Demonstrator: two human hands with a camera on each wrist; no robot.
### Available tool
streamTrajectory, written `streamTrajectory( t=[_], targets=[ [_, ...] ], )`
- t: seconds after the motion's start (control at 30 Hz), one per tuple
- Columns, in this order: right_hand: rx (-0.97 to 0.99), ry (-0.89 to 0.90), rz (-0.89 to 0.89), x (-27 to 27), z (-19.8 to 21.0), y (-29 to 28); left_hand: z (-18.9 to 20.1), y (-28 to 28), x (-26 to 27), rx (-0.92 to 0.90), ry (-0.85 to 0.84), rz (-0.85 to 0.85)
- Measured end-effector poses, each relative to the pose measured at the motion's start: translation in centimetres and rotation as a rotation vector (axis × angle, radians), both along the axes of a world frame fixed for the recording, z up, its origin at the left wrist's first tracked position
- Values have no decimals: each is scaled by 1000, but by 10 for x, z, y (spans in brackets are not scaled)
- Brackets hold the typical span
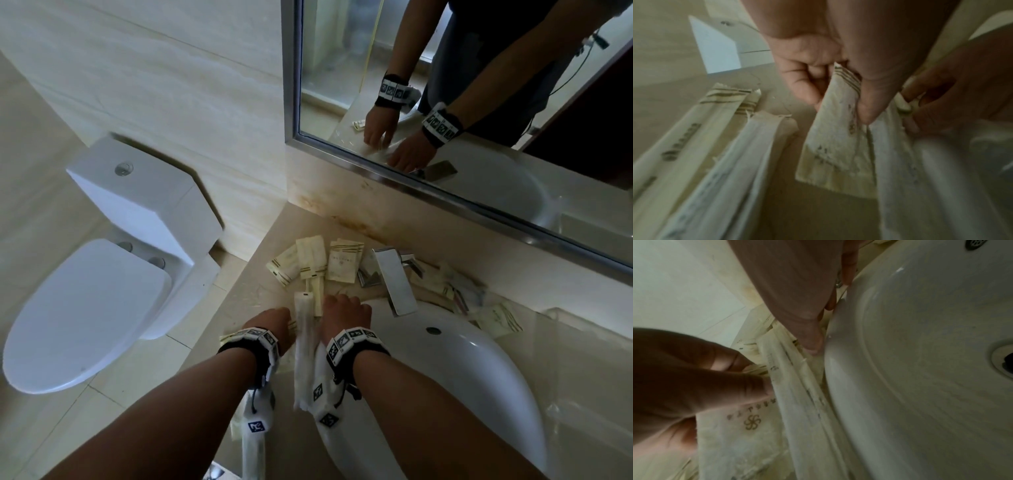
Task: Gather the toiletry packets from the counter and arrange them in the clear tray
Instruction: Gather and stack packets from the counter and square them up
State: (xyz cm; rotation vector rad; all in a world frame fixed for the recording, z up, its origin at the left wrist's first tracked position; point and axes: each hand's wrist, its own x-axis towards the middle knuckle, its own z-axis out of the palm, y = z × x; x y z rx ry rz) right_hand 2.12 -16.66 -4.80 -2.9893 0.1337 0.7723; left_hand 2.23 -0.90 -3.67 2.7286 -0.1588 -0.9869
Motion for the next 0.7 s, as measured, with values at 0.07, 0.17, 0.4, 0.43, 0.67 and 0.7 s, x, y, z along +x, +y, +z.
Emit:
streamTrajectory(
  t=[0.07,0.17,0.4,0.43,0.67,0.7],
  targets=[
    [3,17,-16,0,-1,-3,4,0,2,-44,21,65],
    [5,11,-56,-4,-2,-2,7,-1,5,-85,37,124],
    [46,-12,-105,2,0,9,8,-3,7,-105,-9,181],
    [64,3,-124,2,2,10,8,-2,6,-105,-16,190],
    [307,117,-264,-9,21,-3,26,18,8,-156,-62,331],
    [328,126,-298,-14,27,-8,32,19,10,-171,-72,364]
  ],
)
